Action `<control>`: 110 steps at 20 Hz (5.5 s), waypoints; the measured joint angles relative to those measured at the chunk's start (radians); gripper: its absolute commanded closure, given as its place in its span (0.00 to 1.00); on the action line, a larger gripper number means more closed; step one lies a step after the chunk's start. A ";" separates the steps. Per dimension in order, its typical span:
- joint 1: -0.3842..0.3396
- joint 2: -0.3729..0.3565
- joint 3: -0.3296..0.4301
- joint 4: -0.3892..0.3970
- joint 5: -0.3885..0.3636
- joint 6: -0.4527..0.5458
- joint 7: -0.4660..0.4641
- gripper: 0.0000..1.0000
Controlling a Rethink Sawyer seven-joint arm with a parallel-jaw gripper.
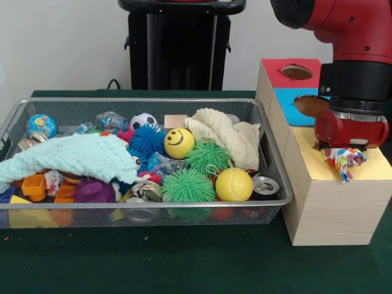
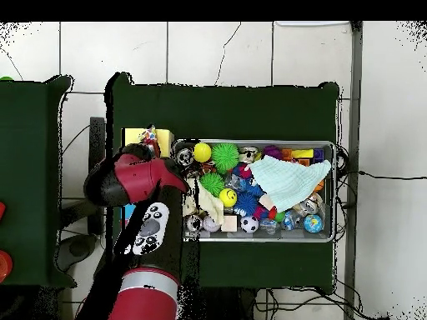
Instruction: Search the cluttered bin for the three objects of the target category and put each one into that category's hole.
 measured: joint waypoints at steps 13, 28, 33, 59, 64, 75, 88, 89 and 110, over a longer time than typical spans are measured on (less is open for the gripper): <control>0.001 0.003 -0.003 -0.001 0.000 0.000 0.000 0.00; 0.001 0.004 -0.008 -0.004 -0.002 0.001 0.000 1.00; 0.003 0.005 -0.010 -0.005 -0.002 0.000 0.000 1.00; -0.003 0.003 0.000 -0.006 -0.002 0.013 0.000 0.00; -0.003 0.003 0.000 -0.006 -0.002 0.013 0.000 0.00; -0.049 -0.021 0.057 -0.004 -0.002 0.094 0.000 0.00; -0.104 -0.060 0.120 -0.018 -0.002 0.279 0.000 0.00; -0.107 -0.061 0.123 -0.018 -0.002 0.283 0.000 0.00; -0.128 -0.080 0.158 -0.018 -0.056 0.311 0.000 0.00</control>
